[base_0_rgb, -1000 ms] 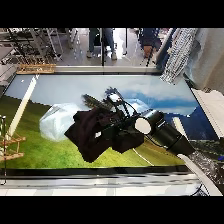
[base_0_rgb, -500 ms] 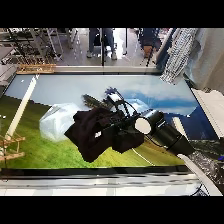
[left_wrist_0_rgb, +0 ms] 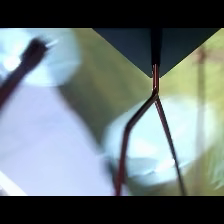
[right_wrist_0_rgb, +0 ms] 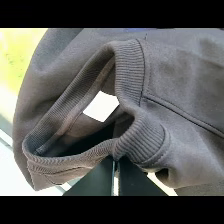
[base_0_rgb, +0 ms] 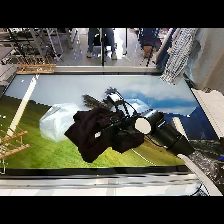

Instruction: Fold the clothes and pants, and hang the long-sleeved shirts on hangers.

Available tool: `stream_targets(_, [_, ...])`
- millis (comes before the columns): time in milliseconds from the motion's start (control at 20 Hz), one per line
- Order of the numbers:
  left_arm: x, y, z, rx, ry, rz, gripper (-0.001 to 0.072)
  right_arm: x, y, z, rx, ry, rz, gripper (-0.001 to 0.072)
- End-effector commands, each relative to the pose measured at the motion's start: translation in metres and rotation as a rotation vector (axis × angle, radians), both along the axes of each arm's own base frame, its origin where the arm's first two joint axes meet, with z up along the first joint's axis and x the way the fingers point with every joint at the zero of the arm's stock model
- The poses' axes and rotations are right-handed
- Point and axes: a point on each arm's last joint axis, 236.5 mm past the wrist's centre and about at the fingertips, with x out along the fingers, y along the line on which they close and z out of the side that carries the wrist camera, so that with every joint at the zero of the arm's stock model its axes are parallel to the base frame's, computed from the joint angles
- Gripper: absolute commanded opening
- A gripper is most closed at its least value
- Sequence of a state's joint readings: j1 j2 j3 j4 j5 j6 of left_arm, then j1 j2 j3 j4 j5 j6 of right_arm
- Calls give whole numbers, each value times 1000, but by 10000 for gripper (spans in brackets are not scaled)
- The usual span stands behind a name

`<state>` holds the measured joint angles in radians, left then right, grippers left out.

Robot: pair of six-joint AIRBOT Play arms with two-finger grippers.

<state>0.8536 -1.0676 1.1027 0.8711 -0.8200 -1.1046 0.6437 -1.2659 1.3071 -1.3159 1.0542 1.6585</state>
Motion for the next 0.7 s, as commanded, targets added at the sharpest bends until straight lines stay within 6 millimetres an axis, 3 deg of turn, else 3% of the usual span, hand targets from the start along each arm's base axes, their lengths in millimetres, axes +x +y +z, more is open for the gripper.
stream_targets(0, [28,-116,110,-39,-401,-475,16,5,-4,-1,-22,-27,-2,22])
stream_targets(50, [22,-160,115,-55,-448,-683,16,12,-9,0,-44,-59,-7,21])
stream_targets(150, [1,-232,93,-91,-427,-1056,16,28,-16,3,-73,-134,-19,21])
stream_targets(300, [-31,-306,61,-280,-361,-1438,16,48,-26,10,-115,-234,-34,21])
stream_targets(450, [-43,-349,44,-422,-311,-1613,15,69,-47,16,-115,-253,-117,21])
stream_targets(650, [-49,-364,42,-501,-253,-1642,16,83,-66,17,-117,-256,-172,20])
